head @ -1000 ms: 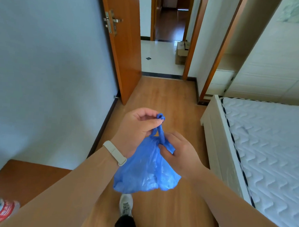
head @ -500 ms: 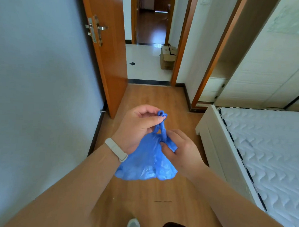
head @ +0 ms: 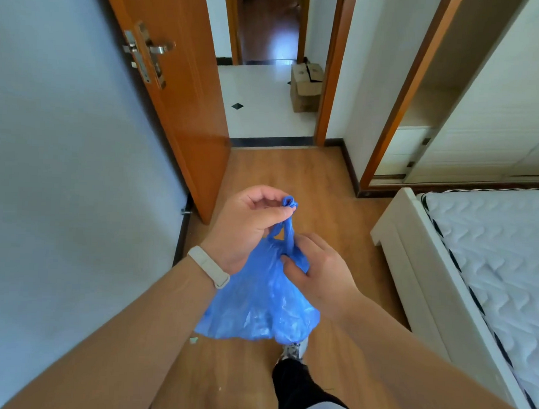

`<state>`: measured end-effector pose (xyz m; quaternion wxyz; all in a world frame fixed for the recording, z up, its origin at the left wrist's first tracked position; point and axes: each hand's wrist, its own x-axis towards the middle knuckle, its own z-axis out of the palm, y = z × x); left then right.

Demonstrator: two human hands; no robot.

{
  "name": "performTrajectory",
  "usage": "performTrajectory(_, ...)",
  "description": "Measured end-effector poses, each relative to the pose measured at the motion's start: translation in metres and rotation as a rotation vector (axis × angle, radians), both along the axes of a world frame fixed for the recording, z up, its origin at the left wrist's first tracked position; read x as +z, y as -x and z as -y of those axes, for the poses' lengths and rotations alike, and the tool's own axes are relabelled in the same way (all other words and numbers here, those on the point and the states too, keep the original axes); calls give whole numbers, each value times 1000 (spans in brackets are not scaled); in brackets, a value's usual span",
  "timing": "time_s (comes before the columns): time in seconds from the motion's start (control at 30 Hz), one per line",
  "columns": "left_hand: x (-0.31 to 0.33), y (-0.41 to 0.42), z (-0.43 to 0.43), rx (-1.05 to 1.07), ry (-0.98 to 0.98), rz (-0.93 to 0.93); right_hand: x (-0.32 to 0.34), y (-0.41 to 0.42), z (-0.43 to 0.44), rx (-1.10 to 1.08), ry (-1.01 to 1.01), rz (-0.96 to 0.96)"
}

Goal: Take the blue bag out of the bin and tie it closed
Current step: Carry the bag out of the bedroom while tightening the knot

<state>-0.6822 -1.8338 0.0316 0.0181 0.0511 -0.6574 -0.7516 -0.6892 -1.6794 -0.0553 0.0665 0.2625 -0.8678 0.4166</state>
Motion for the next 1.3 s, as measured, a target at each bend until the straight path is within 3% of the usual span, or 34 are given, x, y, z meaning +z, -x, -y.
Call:
performTrajectory(0.47,3,245,-6,-34,-7,71,-1,241,2,9,51,138)
performTrajectory(0.67,21,313,-2,-55,37,31,11,310,6,-48,69,109)
performTrajectory(0.8,16,357,17,-54,46,33,11,350,21,-97,-28,4)
performTrajectory(1.3,0,583,133,-244,-196,31,10,543,127,-269,-84,-5)
